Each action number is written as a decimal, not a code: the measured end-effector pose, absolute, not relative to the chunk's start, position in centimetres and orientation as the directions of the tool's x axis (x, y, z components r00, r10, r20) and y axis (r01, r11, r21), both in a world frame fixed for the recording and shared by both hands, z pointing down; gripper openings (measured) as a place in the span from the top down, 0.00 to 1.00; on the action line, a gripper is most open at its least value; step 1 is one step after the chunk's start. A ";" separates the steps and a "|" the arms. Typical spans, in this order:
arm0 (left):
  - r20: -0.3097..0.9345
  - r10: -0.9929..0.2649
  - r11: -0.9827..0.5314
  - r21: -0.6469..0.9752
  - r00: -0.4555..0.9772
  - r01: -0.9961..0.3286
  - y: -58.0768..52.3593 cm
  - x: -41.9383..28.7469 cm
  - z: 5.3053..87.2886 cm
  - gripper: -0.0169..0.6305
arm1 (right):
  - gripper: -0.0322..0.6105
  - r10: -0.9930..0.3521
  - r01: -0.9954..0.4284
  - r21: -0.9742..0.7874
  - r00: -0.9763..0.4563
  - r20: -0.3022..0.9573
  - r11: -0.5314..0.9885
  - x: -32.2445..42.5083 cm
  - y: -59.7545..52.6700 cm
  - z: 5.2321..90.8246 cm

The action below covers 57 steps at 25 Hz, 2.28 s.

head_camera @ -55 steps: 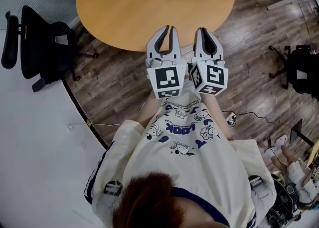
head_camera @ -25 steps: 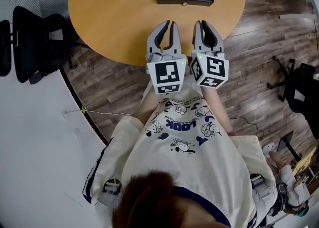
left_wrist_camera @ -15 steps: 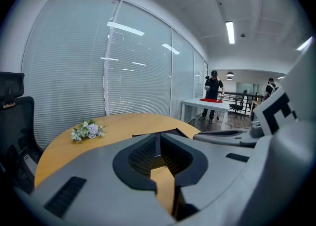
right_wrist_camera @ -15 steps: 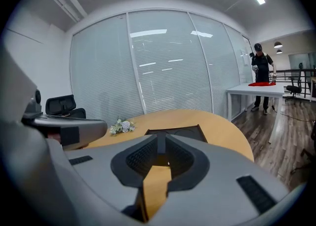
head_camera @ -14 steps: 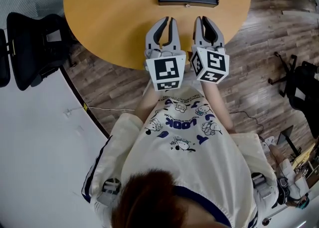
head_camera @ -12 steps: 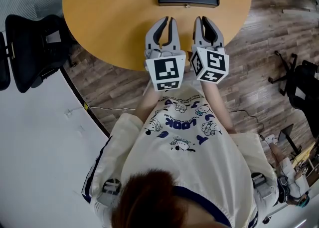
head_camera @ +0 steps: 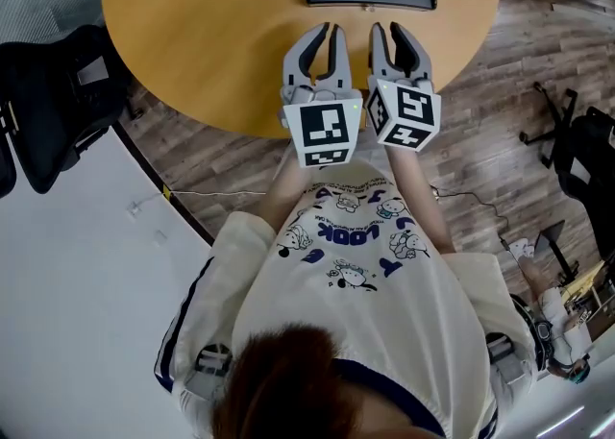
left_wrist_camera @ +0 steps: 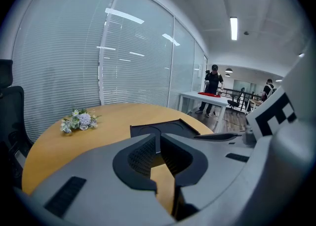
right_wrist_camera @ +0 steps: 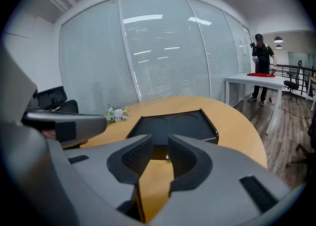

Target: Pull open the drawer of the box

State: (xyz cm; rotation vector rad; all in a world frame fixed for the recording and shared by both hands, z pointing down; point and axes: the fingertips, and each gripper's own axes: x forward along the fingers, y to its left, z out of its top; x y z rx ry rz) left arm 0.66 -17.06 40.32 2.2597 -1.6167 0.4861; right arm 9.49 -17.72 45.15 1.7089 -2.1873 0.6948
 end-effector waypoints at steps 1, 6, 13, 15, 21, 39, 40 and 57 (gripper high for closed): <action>0.456 -0.837 -0.308 0.063 0.302 -0.949 -17.2 0.6 40.6 0.91 | 0.78 -0.825 -0.963 -0.199 -0.260 0.502 0.182 9.5 -17.9 45.5; 0.488 -0.818 -0.306 0.077 0.303 -0.949 -17.7 0.5 42.3 0.91 | 0.77 -0.804 -0.966 -0.193 -0.250 0.539 0.171 9.6 -18.6 47.4; 0.522 -0.800 -0.294 0.087 0.295 -0.952 -18.2 -0.3 44.5 0.91 | 0.76 -0.774 -0.970 -0.186 -0.239 0.586 0.159 9.6 -19.1 50.5; 0.529 -0.797 -0.289 0.089 0.291 -0.953 -18.5 -0.6 45.0 0.91 | 0.75 -0.766 -0.971 -0.181 -0.234 0.599 0.155 9.6 -19.4 51.4; 0.553 -0.784 -0.276 0.100 0.284 -0.956 -18.7 -1.0 46.3 0.91 | 0.75 -0.749 -0.974 -0.176 -0.225 0.624 0.145 9.8 -19.8 53.1; 0.582 -0.762 -0.270 0.112 0.283 -0.956 -18.3 -1.0 48.0 0.91 | 0.80 -0.728 -0.968 -0.188 -0.247 0.639 0.164 9.6 -20.7 55.0; 0.584 -0.761 -0.268 0.113 0.282 -0.957 -18.3 -1.1 48.1 0.91 | 0.81 -0.728 -0.968 -0.189 -0.249 0.639 0.165 9.5 -20.7 55.0; 0.573 -0.769 -0.267 0.111 0.281 -0.957 -16.8 -0.9 47.5 0.91 | 0.81 -0.719 -0.964 -0.195 -0.266 0.642 0.183 9.3 -18.4 55.1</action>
